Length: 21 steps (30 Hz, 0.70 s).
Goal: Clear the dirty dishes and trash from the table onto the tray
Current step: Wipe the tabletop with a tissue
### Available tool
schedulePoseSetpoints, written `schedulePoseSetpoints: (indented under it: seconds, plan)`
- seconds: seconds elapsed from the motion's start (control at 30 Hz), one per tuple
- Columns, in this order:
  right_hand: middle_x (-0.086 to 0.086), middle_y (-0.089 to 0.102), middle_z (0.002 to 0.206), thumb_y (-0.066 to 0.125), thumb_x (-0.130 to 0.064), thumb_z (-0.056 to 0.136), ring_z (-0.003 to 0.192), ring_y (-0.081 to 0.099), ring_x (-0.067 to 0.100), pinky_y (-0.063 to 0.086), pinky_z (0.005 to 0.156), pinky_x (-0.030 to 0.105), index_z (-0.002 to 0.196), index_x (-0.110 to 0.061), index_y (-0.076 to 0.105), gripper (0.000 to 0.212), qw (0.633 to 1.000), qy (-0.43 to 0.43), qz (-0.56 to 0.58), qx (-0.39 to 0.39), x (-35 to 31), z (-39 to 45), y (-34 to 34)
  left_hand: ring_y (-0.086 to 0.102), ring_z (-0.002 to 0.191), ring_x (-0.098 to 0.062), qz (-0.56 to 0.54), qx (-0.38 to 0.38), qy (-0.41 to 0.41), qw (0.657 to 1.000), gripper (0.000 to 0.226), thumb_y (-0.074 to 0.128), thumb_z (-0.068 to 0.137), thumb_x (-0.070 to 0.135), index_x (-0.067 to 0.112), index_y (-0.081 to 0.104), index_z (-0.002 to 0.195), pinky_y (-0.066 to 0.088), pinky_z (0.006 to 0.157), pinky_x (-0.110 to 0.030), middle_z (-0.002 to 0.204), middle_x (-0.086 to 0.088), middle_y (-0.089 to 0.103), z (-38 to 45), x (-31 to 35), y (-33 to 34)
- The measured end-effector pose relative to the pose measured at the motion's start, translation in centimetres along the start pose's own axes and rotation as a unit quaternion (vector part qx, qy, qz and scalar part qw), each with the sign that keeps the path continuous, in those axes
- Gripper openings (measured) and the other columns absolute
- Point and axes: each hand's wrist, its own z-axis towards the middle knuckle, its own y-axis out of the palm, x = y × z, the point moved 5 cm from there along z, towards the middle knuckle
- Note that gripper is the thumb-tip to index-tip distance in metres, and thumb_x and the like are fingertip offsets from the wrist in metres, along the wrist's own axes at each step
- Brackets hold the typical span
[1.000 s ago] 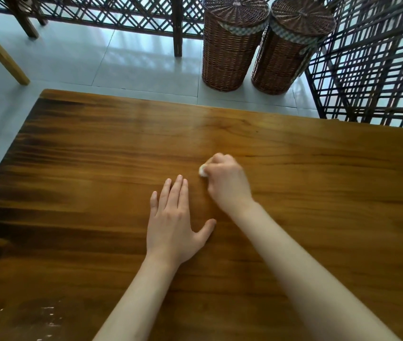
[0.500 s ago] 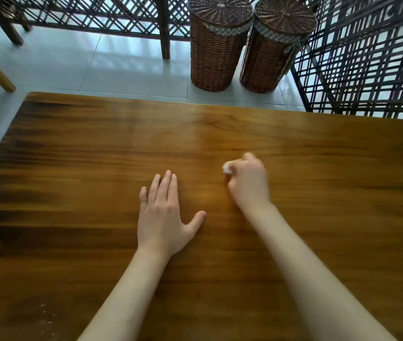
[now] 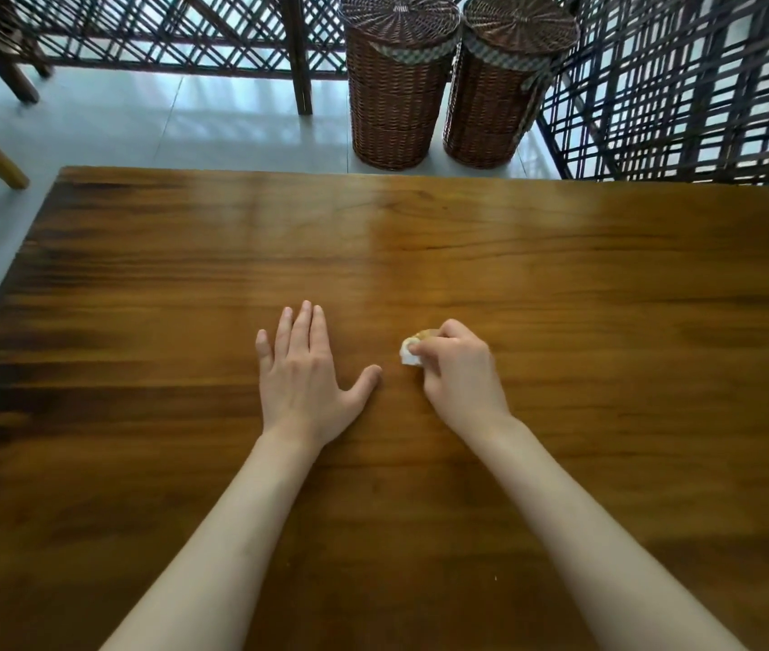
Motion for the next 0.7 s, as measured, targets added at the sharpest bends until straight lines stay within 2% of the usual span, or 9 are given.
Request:
schedulePoseSetpoints:
  seconds: [0.2,0.3,0.47,0.7]
  plan:
    - [0.001,0.059,0.087,0.062,-0.004,0.087,0.08,0.055,0.011,0.047,0.072,0.019,0.104,-0.009,0.072,0.021,0.997,0.038,0.024,0.059,0.4,-2.9,-1.4,0.021,0.141,-0.025,-0.02,0.026,0.014,0.999,0.096,0.034,0.076,0.076,0.01,0.027,0.145,0.004,0.11,-0.045,0.151,-0.007,0.03,-4.0,0.5,-1.6]
    - [0.003,0.059,0.086,0.062,-0.003,0.086,0.08,0.057,0.015,0.052,0.071,0.025,0.102,-0.008,0.073,0.02,0.997,0.032,0.029,0.061,-0.4,-4.8,-1.4,0.023,0.141,-0.026,-0.033,0.035,0.012,0.999,0.094,0.045,0.076,0.073,0.01,0.03,0.144,0.004,0.109,-0.044,0.15,-0.007,0.032,-6.7,0.1,-2.4]
    - [0.003,0.058,0.086,0.062,-0.002,0.086,0.081,0.058,0.017,0.054,0.072,0.029,0.101,-0.008,0.073,0.019,0.997,0.01,0.034,0.062,-2.1,-8.6,-1.3,0.018,0.142,-0.024,-0.028,0.036,-0.013,0.999,0.094,0.046,0.076,0.072,0.011,0.026,0.146,0.001,0.11,-0.042,0.152,-0.006,0.028,-11.7,-1.4,-3.4]
    - [-0.007,0.048,0.083,0.061,-0.001,0.086,0.079,0.051,0.01,0.047,0.07,0.02,0.101,-0.008,0.073,0.02,0.997,0.028,0.043,0.058,-2.9,-16.7,-2.2,0.015,0.143,-0.023,-0.028,0.011,-0.027,0.999,0.093,0.045,0.076,0.072,0.013,0.026,0.146,0.001,0.112,-0.043,0.153,-0.004,0.026,-21.1,-3.4,-4.5]
